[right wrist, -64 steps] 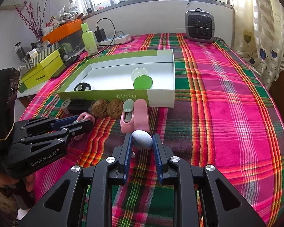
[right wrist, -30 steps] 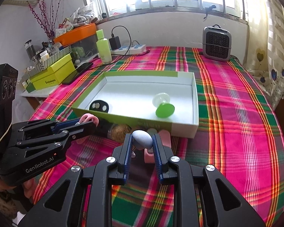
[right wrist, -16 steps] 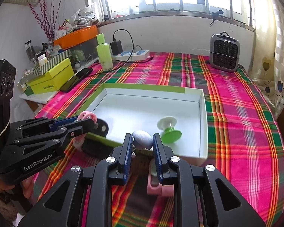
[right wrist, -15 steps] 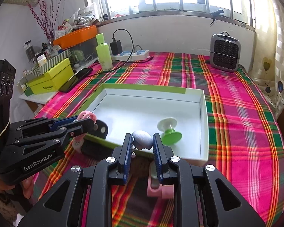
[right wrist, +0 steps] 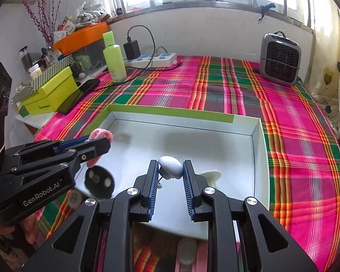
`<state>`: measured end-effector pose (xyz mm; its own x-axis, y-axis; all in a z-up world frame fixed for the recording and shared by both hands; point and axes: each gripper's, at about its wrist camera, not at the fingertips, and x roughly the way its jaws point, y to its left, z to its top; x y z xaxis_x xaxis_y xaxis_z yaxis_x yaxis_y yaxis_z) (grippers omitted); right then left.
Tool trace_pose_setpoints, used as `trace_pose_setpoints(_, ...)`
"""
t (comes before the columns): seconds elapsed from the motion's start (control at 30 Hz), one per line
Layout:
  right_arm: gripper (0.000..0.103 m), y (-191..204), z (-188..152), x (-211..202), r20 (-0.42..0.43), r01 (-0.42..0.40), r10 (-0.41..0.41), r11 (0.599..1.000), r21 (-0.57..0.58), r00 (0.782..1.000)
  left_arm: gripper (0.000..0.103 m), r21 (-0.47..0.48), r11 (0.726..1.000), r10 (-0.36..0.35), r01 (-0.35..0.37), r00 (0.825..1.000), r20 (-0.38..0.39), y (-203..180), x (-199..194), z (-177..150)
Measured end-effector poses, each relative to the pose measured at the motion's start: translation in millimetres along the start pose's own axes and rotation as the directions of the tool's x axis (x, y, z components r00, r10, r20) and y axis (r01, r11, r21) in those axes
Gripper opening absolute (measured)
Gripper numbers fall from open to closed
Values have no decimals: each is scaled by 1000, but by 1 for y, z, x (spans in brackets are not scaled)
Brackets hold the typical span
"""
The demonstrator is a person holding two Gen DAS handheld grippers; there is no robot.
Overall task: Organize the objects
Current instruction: 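Carry the knob and pink clip over the box with both grippers, then open both grippers to drop knob and pink clip into the box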
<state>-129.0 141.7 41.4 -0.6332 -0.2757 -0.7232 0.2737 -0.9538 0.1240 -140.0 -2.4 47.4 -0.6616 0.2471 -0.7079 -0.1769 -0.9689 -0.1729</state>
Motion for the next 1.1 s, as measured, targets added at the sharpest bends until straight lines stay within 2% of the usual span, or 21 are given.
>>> trace_pose_setpoints(0.57, 23, -1, 11, 28, -35, 30, -31, 999, -27, 999, 16, -8, 1000, 21, -22, 998, -63, 13, 36, 9)
trace_pose_setpoints(1.1, 23, -3, 11, 37, -47, 42, -44, 999, -32, 998, 16, 13, 999, 48, -47, 997, -61, 10, 39, 10)
